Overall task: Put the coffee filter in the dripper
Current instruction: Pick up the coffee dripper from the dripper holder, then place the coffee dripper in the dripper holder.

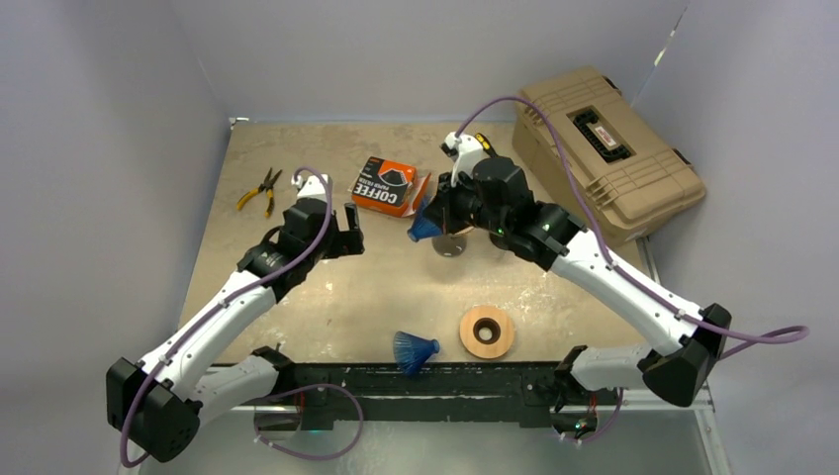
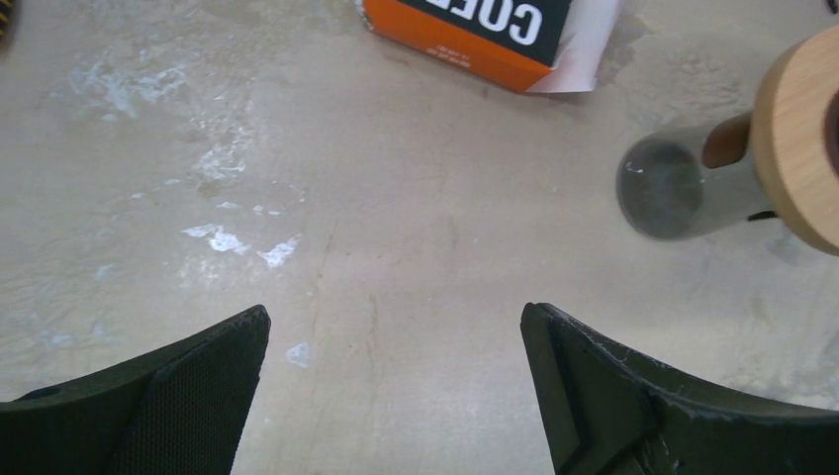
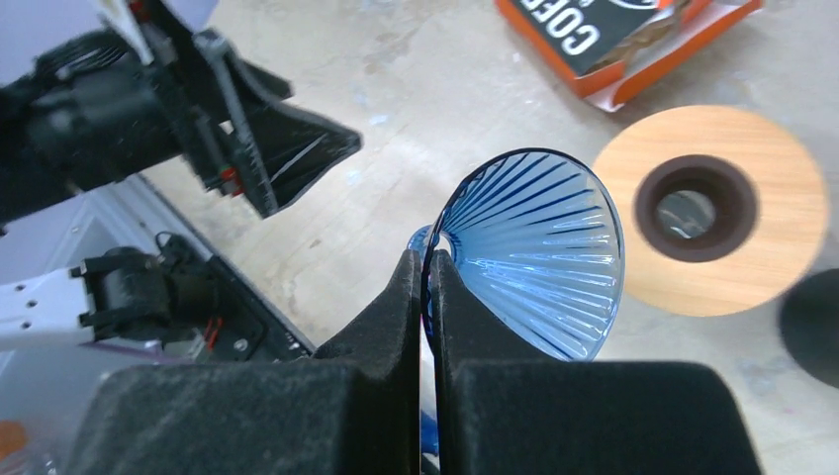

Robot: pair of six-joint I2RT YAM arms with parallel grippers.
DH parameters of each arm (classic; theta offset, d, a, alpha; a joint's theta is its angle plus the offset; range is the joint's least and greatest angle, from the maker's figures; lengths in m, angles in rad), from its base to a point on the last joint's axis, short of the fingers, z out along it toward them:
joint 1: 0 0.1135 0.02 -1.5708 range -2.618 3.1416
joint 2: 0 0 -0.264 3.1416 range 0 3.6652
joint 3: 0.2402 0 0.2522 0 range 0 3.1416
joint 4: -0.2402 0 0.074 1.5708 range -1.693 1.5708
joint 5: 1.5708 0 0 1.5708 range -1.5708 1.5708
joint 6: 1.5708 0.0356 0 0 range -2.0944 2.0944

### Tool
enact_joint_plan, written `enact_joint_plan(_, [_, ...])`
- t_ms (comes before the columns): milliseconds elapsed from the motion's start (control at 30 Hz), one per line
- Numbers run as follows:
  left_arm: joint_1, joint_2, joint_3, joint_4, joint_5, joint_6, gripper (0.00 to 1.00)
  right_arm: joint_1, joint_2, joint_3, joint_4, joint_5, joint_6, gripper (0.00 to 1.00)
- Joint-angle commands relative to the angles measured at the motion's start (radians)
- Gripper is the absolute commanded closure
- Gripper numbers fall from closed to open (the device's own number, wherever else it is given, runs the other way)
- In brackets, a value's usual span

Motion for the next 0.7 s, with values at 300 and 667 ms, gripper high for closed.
enact_joint_plan(300, [0.005,0.050,0.029,-0.033,-0.094,0.091,0.01,-0.050,0.258,0.472,-0.245,0.335,-0.210,1.00])
enact_joint_plan(667, [0.005,0.053,0.039,-0.071,-0.126,0.110,0.01,-0.047,0.386,0.579,-0.313,0.627,-0.301,1.00])
